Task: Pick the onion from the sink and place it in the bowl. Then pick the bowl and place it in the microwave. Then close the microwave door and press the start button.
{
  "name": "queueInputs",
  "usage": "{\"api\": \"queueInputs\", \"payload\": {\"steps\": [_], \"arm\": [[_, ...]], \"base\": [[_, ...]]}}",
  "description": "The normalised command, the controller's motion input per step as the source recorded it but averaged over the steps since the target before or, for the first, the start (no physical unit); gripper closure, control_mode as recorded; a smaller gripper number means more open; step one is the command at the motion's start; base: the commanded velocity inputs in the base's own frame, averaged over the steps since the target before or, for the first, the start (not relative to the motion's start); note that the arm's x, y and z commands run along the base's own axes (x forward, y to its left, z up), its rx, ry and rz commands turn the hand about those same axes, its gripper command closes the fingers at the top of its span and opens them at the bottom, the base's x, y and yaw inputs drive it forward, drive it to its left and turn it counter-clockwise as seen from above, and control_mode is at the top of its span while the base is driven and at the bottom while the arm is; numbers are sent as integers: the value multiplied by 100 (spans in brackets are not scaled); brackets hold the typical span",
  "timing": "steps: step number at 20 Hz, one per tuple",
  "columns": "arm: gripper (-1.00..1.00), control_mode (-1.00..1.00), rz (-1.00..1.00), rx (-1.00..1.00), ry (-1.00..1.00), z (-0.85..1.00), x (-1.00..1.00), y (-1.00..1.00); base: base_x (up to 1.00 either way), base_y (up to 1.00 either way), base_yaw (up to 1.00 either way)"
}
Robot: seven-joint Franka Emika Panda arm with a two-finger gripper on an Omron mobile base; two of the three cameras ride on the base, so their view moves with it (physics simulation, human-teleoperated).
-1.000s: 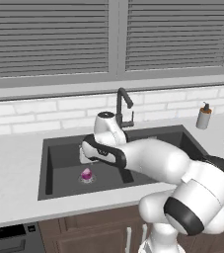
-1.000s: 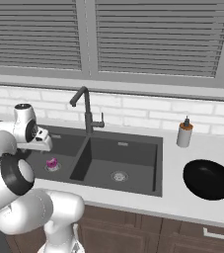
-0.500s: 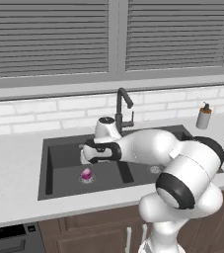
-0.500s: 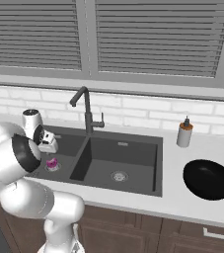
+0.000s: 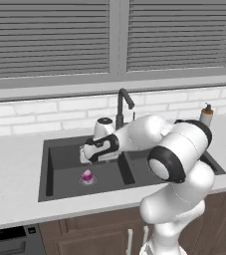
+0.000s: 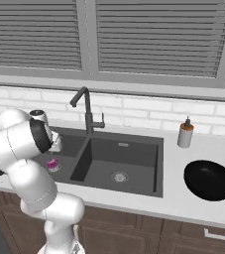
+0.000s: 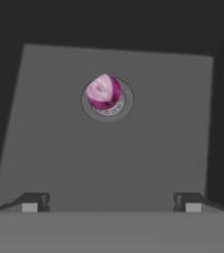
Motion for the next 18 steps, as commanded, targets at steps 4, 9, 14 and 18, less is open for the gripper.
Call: {"api": "queueInputs", "payload": {"steps": [4, 9, 14, 18], "arm": [[-100, -100, 0, 0, 0, -37, 31, 27], [-100, -100, 0, 0, 0, -41, 34, 19], [-100, -100, 0, 0, 0, -25, 35, 0], [-100, -100, 0, 0, 0, -5, 32, 0]], "base": [[0, 0, 0], [0, 0, 0], [0, 0, 0], [0, 0, 0]]}}
